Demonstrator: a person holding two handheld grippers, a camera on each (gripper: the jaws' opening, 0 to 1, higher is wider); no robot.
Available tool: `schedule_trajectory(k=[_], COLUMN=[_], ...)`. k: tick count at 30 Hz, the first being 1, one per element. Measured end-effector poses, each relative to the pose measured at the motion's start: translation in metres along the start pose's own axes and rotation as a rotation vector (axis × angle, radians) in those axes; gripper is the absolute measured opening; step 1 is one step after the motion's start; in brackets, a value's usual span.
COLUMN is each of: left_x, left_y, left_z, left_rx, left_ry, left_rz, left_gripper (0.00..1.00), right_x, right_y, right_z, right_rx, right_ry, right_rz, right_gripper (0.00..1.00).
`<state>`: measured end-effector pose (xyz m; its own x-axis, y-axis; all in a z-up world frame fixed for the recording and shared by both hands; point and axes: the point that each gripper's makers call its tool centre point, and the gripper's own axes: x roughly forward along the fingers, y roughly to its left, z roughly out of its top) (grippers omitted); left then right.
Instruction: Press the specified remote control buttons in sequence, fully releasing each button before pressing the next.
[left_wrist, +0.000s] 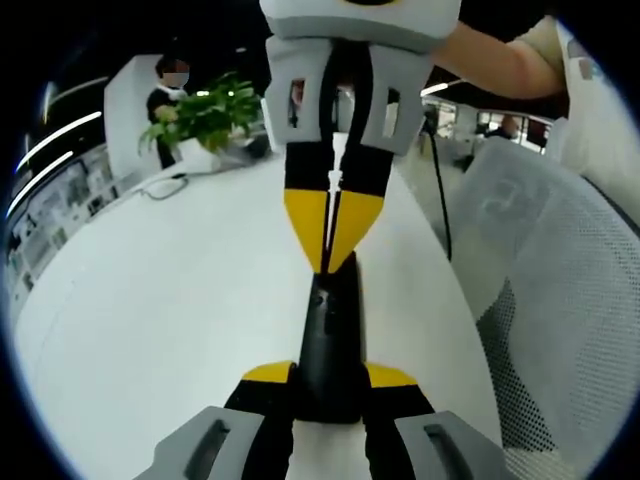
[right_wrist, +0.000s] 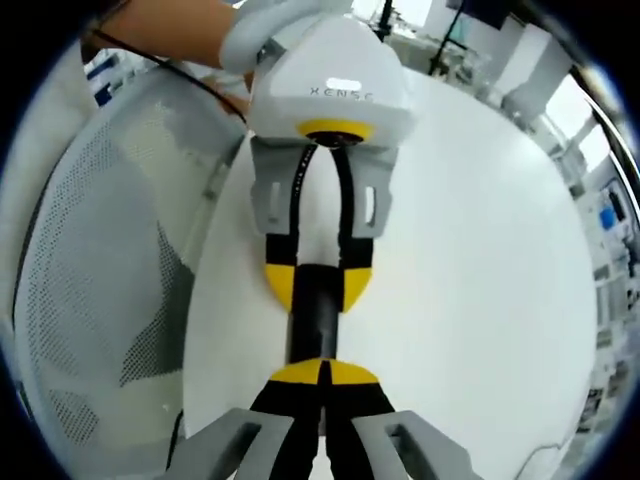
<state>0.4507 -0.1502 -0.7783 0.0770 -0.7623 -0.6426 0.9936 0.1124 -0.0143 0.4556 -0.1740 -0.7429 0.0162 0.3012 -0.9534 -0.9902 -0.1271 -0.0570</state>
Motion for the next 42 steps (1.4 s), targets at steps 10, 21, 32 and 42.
schedule_trajectory(k=[10, 21, 32, 42], left_x=[0.000, 0.001, 0.001, 0.000], left_y=[0.000, 0.002, 0.002, 0.001], left_z=[0.000, -0.001, -0.001, 0.000], left_rx=[0.000, -0.001, -0.001, -0.001], left_ry=[-0.003, -0.007, -0.011, -0.016], left_rz=[-0.001, -0.001, -0.004, -0.003], left_gripper=[0.24, 0.24, 0.24, 0.24], right_x=[0.008, 0.022, 0.030, 0.032], right_y=[0.001, 0.004, 0.007, 0.007], right_z=[0.002, -0.006, -0.006, -0.007], right_rx=[-0.008, 0.001, 0.005, 0.000], right_ry=[-0.005, 0.004, 0.001, 0.016], right_rz=[0.013, 0.038, 0.055, 0.058], right_gripper=[0.00, 0.00, 0.00, 0.00])
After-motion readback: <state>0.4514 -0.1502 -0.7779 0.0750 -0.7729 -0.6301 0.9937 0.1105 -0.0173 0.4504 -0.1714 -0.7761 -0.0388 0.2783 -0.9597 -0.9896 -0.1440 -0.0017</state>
